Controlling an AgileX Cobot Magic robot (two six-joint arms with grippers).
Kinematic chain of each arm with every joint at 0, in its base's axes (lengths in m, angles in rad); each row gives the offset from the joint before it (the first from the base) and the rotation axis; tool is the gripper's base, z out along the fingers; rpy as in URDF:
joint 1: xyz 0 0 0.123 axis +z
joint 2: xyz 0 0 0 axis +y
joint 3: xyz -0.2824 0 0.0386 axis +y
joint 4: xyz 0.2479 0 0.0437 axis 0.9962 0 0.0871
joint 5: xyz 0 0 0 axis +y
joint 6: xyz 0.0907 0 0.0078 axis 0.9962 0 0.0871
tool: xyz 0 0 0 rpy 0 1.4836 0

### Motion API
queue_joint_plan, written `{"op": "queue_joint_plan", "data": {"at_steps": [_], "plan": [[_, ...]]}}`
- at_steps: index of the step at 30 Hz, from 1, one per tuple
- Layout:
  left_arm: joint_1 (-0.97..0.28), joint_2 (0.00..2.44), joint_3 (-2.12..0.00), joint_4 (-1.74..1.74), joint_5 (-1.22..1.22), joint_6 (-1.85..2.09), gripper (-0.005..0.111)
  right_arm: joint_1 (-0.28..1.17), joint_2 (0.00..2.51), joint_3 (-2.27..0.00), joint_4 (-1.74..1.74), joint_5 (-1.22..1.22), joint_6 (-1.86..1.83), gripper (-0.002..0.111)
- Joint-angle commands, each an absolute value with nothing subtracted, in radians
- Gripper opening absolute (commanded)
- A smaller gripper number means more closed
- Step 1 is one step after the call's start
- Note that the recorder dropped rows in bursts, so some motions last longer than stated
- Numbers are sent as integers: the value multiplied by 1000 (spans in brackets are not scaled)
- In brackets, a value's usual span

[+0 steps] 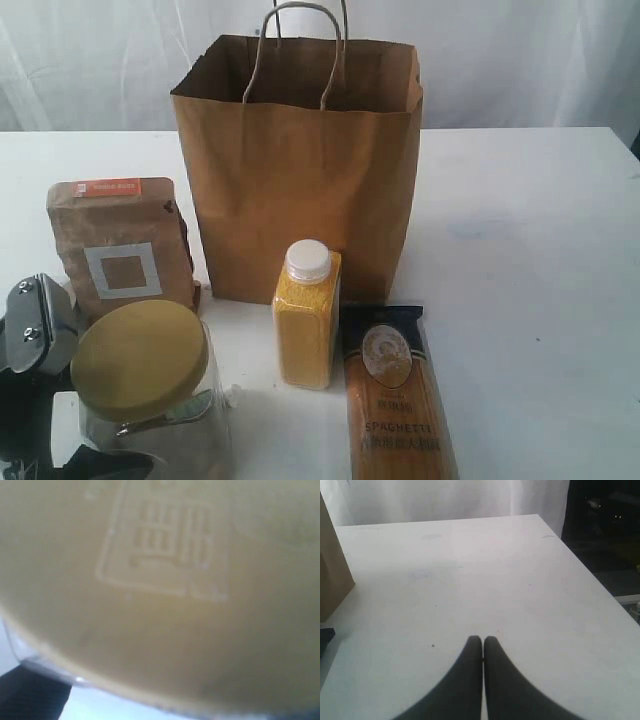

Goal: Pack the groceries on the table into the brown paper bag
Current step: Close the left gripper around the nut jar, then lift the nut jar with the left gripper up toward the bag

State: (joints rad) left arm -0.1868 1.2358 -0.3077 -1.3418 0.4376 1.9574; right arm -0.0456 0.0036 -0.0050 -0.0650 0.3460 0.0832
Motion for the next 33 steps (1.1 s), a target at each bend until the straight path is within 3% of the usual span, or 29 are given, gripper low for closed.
{"op": "queue_joint_plan", "data": {"at_steps": [1, 14, 33], "plan": [[-193, 1233, -310, -1358, 445, 2117, 0, -41, 0, 0, -71, 339, 83, 0], [-193, 1063, -362, -1263, 459, 1742, 0, -41, 0, 0, -71, 339, 83, 0], [-193, 982, -393, -1225, 513, 1689, 0, -41, 0, 0, -71, 339, 83, 0]]}}
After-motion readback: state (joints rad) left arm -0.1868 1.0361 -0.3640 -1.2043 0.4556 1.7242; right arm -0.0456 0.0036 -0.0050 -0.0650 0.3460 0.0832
